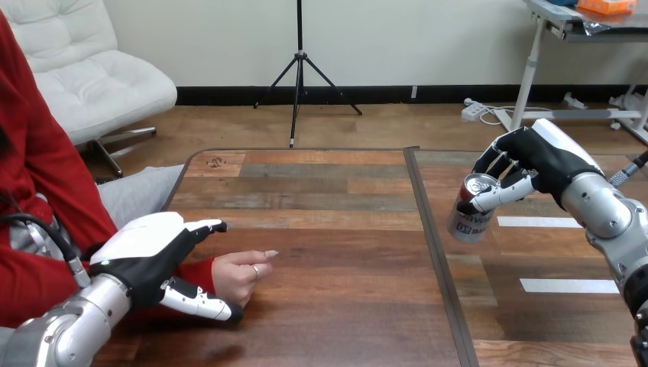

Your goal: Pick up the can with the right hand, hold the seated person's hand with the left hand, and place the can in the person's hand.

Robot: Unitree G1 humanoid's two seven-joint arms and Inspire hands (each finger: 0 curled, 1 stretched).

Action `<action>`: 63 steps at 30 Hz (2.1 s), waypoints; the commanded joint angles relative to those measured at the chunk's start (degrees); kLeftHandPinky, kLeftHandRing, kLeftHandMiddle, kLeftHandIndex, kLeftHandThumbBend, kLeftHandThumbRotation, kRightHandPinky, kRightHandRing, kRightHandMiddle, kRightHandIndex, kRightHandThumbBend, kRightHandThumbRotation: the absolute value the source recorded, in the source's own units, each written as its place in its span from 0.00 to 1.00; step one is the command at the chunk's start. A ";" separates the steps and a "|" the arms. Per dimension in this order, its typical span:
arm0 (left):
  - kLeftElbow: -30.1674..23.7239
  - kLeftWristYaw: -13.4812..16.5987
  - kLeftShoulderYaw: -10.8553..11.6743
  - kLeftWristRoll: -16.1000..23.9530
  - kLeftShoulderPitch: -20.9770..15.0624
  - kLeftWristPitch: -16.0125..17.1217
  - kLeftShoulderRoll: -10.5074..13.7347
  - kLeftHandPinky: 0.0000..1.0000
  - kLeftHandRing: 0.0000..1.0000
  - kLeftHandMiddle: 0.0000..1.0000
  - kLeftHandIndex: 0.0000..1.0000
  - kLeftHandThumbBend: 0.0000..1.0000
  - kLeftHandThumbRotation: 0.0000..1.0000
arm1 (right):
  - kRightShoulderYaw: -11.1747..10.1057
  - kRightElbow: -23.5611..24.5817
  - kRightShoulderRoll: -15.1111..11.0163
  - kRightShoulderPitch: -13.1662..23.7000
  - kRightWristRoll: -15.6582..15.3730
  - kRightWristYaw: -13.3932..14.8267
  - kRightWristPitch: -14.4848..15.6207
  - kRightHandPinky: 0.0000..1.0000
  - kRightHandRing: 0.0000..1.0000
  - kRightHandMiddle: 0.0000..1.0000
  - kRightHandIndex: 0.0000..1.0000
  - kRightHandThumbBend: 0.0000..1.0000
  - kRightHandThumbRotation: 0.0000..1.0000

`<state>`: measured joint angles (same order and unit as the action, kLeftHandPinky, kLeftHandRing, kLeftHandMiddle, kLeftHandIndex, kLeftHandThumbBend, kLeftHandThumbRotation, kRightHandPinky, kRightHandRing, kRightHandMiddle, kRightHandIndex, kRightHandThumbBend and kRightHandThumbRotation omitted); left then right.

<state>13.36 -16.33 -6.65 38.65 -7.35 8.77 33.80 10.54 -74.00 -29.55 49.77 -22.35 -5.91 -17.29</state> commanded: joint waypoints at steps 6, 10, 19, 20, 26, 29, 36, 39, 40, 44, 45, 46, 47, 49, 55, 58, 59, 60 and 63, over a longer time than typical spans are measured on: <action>2.62 1.40 -1.07 0.09 -5.31 0.23 1.77 0.90 0.91 0.91 0.90 1.00 0.43 | -1.31 3.29 -1.23 2.11 1.33 0.84 -1.19 0.37 0.42 0.44 0.46 0.82 0.00; 3.51 1.32 -1.57 0.43 -5.72 0.15 1.96 0.89 0.91 0.91 0.90 1.00 0.42 | -1.14 3.34 -1.34 2.17 1.11 0.91 -1.01 0.38 0.42 0.45 0.46 0.82 0.00; 5.31 1.26 -2.87 0.91 -6.63 0.03 2.46 0.90 0.90 0.90 0.89 1.00 0.38 | -1.32 3.45 -1.40 2.01 1.32 0.81 -1.85 0.38 0.42 0.45 0.46 0.82 0.00; 5.43 1.21 -3.10 1.18 -6.73 -0.21 2.52 0.90 0.90 0.90 0.89 1.00 0.38 | -1.36 3.44 -1.40 1.99 1.36 0.85 -1.88 0.38 0.42 0.45 0.46 0.82 0.00; 5.53 1.78 -4.37 3.33 -6.99 -1.52 2.96 0.89 0.89 0.89 0.88 1.00 0.37 | -1.57 3.44 -1.35 1.92 1.56 0.88 -2.07 0.38 0.42 0.45 0.46 0.82 0.00; 5.76 1.90 -4.50 3.64 -7.06 -2.26 2.73 0.89 0.89 0.88 0.86 1.00 0.35 | -1.60 3.43 -1.34 1.96 1.57 0.79 -1.93 0.39 0.42 0.45 0.46 0.82 0.00; 6.86 3.64 -5.56 5.35 -7.39 -2.94 2.87 0.86 0.87 0.86 0.84 1.00 0.31 | -1.88 3.50 -1.23 1.96 1.90 0.46 -1.75 0.39 0.43 0.45 0.46 0.82 0.00; 7.31 3.69 -5.77 5.37 -7.54 -3.27 2.77 0.83 0.86 0.85 0.83 1.00 0.27 | -1.86 3.53 -1.21 1.92 1.87 0.52 -1.85 0.39 0.43 0.45 0.46 0.82 0.00; 7.36 3.69 -5.86 5.40 -7.56 -3.35 2.80 0.83 0.85 0.85 0.83 1.00 0.27 | -1.88 3.54 -1.21 1.90 1.88 0.49 -1.90 0.39 0.43 0.45 0.46 0.82 0.00; 8.21 4.47 -5.96 5.18 -7.77 -4.20 2.19 0.78 0.84 0.84 0.81 1.00 0.22 | -1.79 3.55 -1.23 1.90 1.68 0.57 -1.88 0.39 0.43 0.45 0.46 0.82 0.00; 8.37 4.55 -6.32 5.66 -7.91 -4.43 2.28 0.77 0.83 0.84 0.81 1.00 0.21 | -1.80 3.57 -1.22 1.90 1.68 0.60 -1.84 0.39 0.43 0.45 0.46 0.82 0.00; 8.48 4.63 -6.59 5.95 -8.00 -4.59 2.36 0.75 0.82 0.83 0.81 1.00 0.20 | -1.81 3.59 -1.21 1.90 1.68 0.62 -1.82 0.39 0.43 0.45 0.46 0.82 0.00; 8.73 5.03 -6.70 5.95 -8.05 -4.61 2.26 0.74 0.82 0.83 0.81 1.00 0.19 | -1.84 3.58 -1.18 1.87 1.71 0.69 -1.90 0.39 0.42 0.45 0.46 0.82 0.00; 8.99 5.54 -6.77 5.70 -8.06 -4.57 2.15 0.72 0.81 0.82 0.80 1.00 0.17 | -1.89 3.57 -1.15 1.83 1.75 0.77 -2.01 0.39 0.42 0.45 0.46 0.82 0.00; 10.36 8.09 -8.22 7.35 -8.55 -5.13 2.08 0.69 0.78 0.80 0.78 1.00 0.11 | -1.70 3.63 -1.05 1.98 1.47 1.00 -1.14 0.38 0.42 0.44 0.46 0.82 0.00; 10.64 9.24 -8.97 8.01 -8.62 -5.19 2.25 0.69 0.77 0.79 0.77 1.00 0.09 | -1.78 3.70 -1.00 2.00 1.61 0.71 -1.02 0.38 0.42 0.45 0.46 0.82 0.00; 10.88 9.38 -9.52 8.78 -8.86 -5.80 2.28 0.69 0.77 0.79 0.77 1.00 0.08 | -1.91 3.78 -0.99 1.95 1.78 0.54 -1.15 0.38 0.42 0.45 0.46 0.82 0.00; 11.05 9.44 -9.93 9.28 -9.04 -6.28 2.30 0.70 0.77 0.79 0.77 1.00 0.08 | -1.99 3.83 -1.00 1.91 1.89 0.44 -1.26 0.38 0.42 0.45 0.46 0.82 0.00; 11.95 10.78 -10.38 9.61 -9.31 -5.92 2.20 0.71 0.77 0.79 0.76 1.00 0.08 | -1.94 3.80 -1.00 1.87 1.78 0.67 -1.38 0.38 0.42 0.45 0.45 0.82 0.00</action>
<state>21.92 -7.47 -15.27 45.87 -14.76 3.95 34.96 9.96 -73.99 -29.55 49.61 -22.13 -5.92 -17.71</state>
